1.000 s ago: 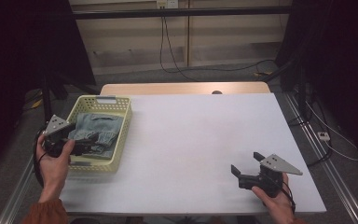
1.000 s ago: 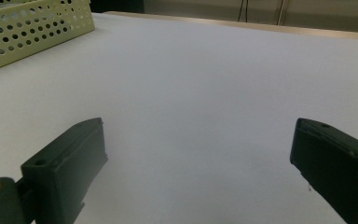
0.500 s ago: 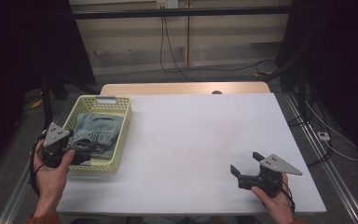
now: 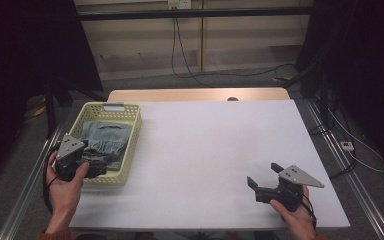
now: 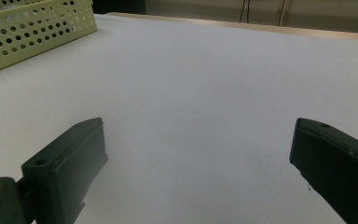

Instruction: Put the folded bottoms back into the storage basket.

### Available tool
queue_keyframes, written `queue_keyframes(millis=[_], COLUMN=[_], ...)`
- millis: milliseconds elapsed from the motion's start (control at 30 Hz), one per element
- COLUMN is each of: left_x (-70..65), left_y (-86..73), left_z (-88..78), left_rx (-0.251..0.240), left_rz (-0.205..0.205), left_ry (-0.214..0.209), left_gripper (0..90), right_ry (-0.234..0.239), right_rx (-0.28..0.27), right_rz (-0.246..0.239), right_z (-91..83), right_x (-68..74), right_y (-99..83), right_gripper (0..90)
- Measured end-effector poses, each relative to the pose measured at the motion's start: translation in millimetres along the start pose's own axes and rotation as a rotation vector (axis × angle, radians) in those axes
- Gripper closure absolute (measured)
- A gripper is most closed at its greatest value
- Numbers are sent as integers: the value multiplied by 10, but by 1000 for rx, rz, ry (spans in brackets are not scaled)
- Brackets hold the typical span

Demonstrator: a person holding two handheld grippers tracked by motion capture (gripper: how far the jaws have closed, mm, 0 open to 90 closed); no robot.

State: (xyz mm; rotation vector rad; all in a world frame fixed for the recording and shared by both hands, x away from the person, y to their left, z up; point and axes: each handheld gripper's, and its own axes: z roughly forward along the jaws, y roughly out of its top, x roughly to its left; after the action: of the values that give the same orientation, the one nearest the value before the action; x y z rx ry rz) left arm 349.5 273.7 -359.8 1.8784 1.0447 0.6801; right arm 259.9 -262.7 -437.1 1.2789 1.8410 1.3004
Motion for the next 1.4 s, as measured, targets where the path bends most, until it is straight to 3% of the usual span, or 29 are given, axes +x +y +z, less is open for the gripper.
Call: queue_keyframes(millis=[233, 333, 433, 500, 833, 1400], left_x=[-43, -72, -189, -260, -431, -703], left_y=[101, 119, 154, 170, 276, 232], left_z=[26, 40, 61, 68, 143, 393], left_rx=[-26, -24, -2, -1, -14, -3], left_rz=[-58, -47, 13, 45, 43, 74], left_ry=[0, -14, -59, -50, -116, -192], left_gripper=[59, 59, 57, 54, 48, 55], right_ry=[1, 2, 6, 7, 9, 17], right_rx=[-1, 1, 2, 3, 3, 1], right_rz=[4, 6, 1, 1, 5, 5], right_z=[3, 5, 6, 7, 7, 3], right_x=[10, 4, 5, 6, 7, 9], right_y=[2, 1, 0, 0, 0, 2], right_gripper=[36, 36, 37, 37, 37, 36])
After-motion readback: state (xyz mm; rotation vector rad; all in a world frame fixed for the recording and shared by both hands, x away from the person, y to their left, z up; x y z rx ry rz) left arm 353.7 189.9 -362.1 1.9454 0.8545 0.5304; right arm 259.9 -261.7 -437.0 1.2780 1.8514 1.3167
